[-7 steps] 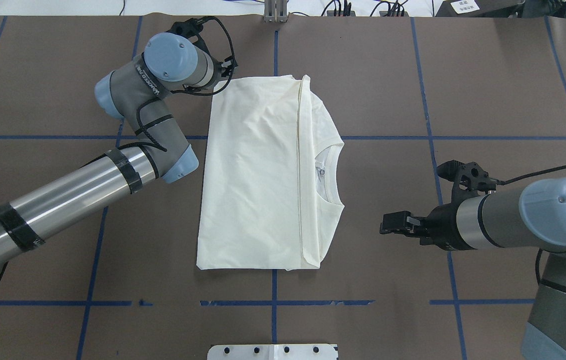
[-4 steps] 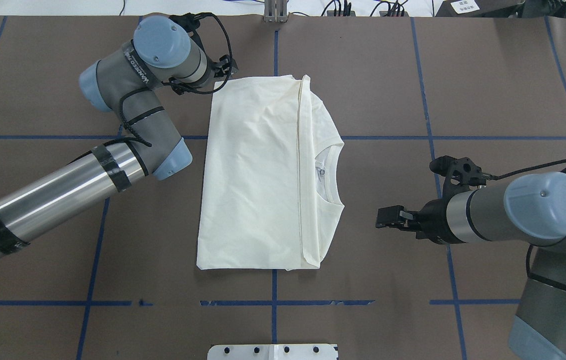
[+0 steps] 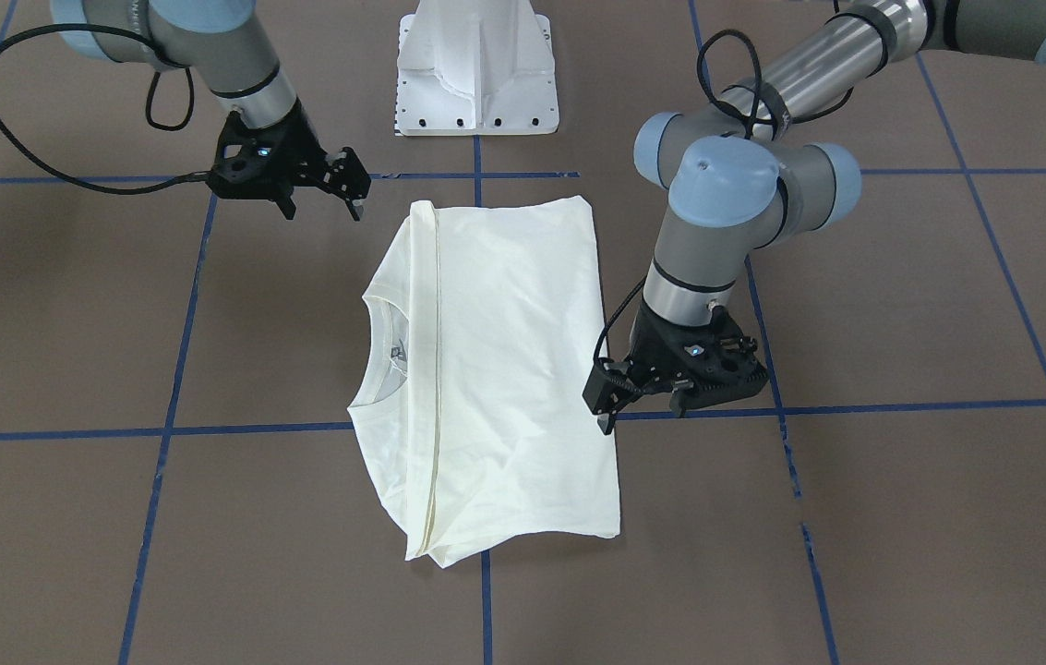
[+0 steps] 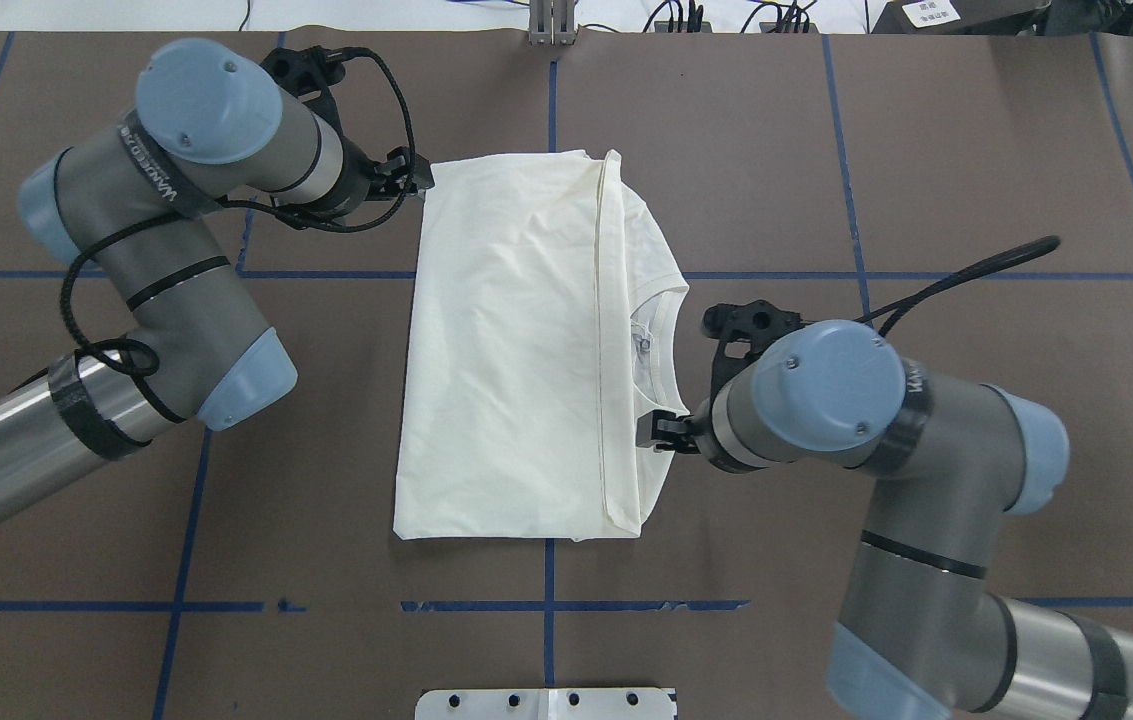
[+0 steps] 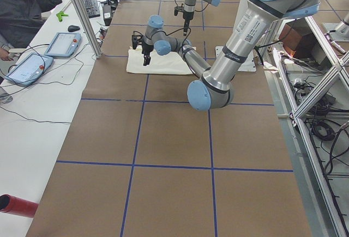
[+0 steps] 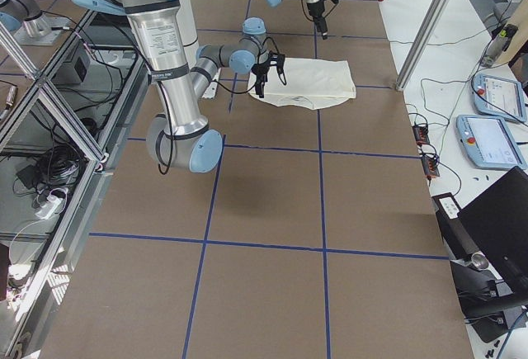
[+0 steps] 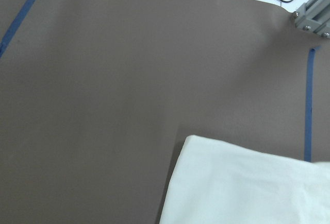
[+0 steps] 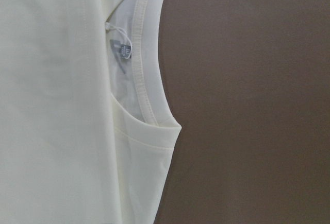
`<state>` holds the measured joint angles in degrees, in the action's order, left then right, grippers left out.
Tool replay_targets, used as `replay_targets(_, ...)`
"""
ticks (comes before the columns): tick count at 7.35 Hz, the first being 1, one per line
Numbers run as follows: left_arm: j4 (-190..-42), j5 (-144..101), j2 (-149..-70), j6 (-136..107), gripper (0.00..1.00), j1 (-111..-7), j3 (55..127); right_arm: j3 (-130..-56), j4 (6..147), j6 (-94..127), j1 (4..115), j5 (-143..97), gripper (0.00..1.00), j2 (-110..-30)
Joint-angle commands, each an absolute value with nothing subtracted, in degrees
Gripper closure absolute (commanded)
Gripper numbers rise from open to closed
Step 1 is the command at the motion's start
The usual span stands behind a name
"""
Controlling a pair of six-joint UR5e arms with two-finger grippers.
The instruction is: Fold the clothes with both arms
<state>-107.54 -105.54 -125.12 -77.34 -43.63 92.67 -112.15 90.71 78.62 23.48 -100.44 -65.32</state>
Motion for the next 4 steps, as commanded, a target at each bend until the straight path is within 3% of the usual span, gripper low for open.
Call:
replay_targets(1,-106.7,-106.6,-121.9,-77.3,0.0,-43.3,97.5,-102.6,94.9,75.8,19.8,-97.8,0.0,-55.2)
replay_targets(4,-106.9,-106.7,-121.4,-77.3,0.0,-42.9,97.5,-96.5,97.1,75.5,17.7,-98.4,0.0,-51.7)
